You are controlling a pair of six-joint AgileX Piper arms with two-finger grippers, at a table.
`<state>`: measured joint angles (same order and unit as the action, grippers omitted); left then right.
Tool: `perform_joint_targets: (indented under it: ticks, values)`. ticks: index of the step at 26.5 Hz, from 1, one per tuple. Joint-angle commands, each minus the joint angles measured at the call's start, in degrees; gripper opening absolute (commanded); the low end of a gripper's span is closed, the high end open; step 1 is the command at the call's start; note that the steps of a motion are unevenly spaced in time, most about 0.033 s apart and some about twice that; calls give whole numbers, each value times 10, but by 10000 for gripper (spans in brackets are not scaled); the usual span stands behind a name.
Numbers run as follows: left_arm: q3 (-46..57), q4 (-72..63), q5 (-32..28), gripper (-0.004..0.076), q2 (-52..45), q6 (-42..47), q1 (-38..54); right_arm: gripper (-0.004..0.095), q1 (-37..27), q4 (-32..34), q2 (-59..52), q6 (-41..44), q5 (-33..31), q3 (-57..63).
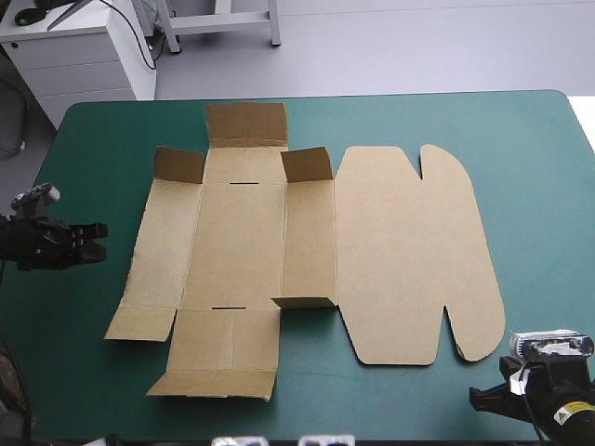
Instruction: Fold the box
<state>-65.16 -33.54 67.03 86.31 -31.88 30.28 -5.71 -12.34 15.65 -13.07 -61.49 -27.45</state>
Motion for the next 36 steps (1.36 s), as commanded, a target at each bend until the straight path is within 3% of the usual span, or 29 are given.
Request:
perform_joint_targets:
  ticks: [1,9,12,16,19,36]
  values:
    - [-18,-52,48,-8,24,-20,32,-19,0,-5,6,-2,32,-14]
    - [-18,-65,54,21,48,-51,33,-19,0,-4,6,-2,32,-14]
    - [-18,-62,67,124,48,-51,33,-19,0,-4,6,-2,32,-14]
    - [-16,-62,56,354,48,-51,32,-19,0,-4,6,-2,32,-14]
    - [-16,-63,46,452,50,-47,32,-19,0,-4,6,-2,32,-14]
    - [-16,-116,71,442,129,-113,15,-19,0,-4,6,-2,32,-14]
